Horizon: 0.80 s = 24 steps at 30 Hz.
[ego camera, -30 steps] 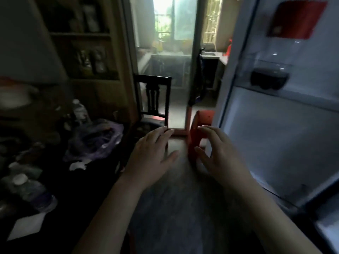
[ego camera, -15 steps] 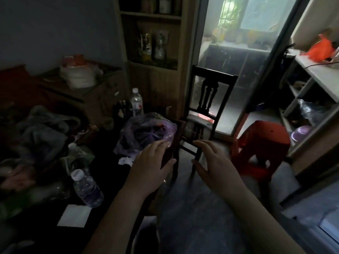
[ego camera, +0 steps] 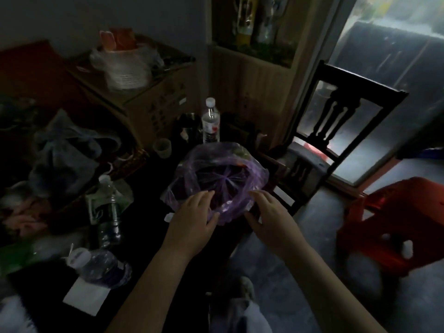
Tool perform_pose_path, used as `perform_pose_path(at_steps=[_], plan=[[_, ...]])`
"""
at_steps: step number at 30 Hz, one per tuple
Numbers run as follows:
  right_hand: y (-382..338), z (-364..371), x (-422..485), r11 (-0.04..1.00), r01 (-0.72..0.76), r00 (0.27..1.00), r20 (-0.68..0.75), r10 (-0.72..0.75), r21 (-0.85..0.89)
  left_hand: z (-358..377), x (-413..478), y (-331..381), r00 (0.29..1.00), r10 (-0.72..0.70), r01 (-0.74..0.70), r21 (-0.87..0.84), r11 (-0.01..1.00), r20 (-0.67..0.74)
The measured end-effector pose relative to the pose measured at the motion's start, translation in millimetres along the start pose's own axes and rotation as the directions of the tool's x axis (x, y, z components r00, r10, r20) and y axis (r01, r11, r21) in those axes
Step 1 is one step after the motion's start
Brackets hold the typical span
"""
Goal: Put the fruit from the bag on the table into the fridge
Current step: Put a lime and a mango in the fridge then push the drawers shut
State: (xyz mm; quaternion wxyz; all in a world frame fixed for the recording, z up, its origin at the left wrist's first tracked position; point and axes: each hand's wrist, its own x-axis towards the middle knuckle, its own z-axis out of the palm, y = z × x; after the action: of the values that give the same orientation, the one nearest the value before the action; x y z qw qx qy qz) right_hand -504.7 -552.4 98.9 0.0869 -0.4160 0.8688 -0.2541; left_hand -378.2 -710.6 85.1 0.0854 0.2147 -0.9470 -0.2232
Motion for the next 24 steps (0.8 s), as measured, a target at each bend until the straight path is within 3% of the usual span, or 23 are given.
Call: perform_pose_path(at_steps=[10,17,24], plan=[[83.1,39.3,144.9,0.987,0.161,0.953,0.261,-0.156,0.003,70.0,110.6,-38.2,0.968,-0.228,0.216,0.114,0.97,0.107],[112.5,79.2,199.4,0.985,0.172,0.892,0.427,-0.149,-0.017,110.1,150.8,-68.4,0.922,-0.309,0.269,0.188,0.945,0.232],[124.2,93.3,221.8,0.981,0.193,0.894,0.414,-0.17,-0.012,122.3,170.9,-85.1,0.9,-0.351,0.302,0.213,0.929,0.258]])
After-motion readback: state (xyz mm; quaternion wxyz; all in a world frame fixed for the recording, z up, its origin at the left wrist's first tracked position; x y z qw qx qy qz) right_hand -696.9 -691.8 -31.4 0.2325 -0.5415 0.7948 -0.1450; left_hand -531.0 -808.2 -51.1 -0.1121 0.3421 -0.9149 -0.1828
